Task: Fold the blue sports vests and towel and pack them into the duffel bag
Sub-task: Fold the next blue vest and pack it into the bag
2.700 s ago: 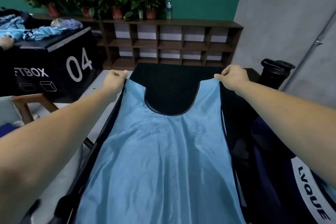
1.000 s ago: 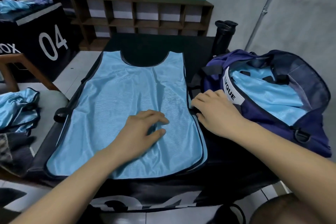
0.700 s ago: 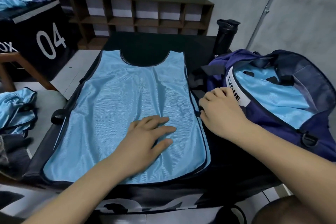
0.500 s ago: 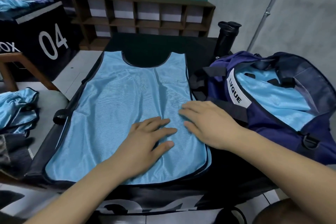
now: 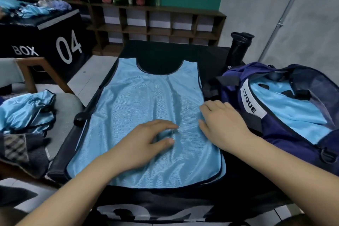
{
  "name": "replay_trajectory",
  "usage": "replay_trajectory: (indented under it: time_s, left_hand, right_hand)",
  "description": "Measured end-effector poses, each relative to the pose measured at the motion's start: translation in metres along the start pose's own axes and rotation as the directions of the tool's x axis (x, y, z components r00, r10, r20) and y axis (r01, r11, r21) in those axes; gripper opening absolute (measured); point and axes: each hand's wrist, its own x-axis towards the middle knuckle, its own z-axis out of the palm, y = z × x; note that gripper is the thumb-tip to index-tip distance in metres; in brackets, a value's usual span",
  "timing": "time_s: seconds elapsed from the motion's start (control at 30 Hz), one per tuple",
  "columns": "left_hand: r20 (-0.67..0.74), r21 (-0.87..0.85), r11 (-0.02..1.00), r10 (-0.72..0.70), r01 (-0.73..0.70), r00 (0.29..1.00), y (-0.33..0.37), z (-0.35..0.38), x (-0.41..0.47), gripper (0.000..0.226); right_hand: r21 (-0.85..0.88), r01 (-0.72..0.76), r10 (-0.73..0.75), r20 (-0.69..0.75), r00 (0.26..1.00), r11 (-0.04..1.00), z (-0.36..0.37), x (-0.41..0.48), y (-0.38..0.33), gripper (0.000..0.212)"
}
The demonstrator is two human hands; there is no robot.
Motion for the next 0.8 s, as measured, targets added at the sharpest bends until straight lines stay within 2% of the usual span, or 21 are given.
replay_trajectory:
  time_s: [0.17, 0.27, 0.37, 0.47, 0.6, 0.73, 0.8]
  left_hand:
    - [-0.047, 0.129, 0.985, -0.113, 0.118, 0.992, -0.016, -0.041, -0.006, 0.041]
    - [-0.085, 0.189, 0.966, -0.16, 0.173, 0.984, -0.028, -0.065, -0.02, 0.028]
    - [-0.085, 0.211, 0.961, -0.162, 0.177, 0.983, -0.039, -0.074, -0.038, 0.017]
    - [-0.049, 0.198, 0.972, -0.12, 0.127, 0.992, -0.04, -0.066, -0.053, 0.017]
    - [0.028, 0.169, 0.985, -0.026, 0.021, 0.999, -0.03, -0.041, -0.069, 0.027]
    - [0.098, 0.264, 0.963, 0.033, -0.058, 0.995, -0.013, -0.02, -0.082, 0.058]
    - [0.129, 0.289, 0.954, 0.041, -0.077, 0.991, -0.008, -0.013, -0.087, 0.079]
  right_hand:
    - [0.298, 0.211, -0.222, 0.004, 0.975, 0.931, -0.012, 0.025, -0.056, 0.043]
    - [0.393, 0.374, -0.374, -0.08, 0.924, 0.84, -0.018, 0.026, -0.095, 0.036]
    - [0.444, 0.453, -0.455, -0.108, 0.884, 0.773, -0.021, 0.012, -0.12, 0.033]
    - [0.438, 0.497, -0.503, -0.112, 0.857, 0.749, -0.021, -0.012, -0.125, 0.039]
    - [0.336, 0.559, -0.556, -0.117, 0.823, 0.758, -0.016, -0.042, -0.119, 0.065]
    - [0.083, 0.61, -0.61, -0.034, 0.792, 0.788, -0.01, -0.056, -0.115, 0.073]
    - [0.056, 0.596, -0.595, -0.028, 0.803, 0.801, -0.008, -0.06, -0.111, 0.071]
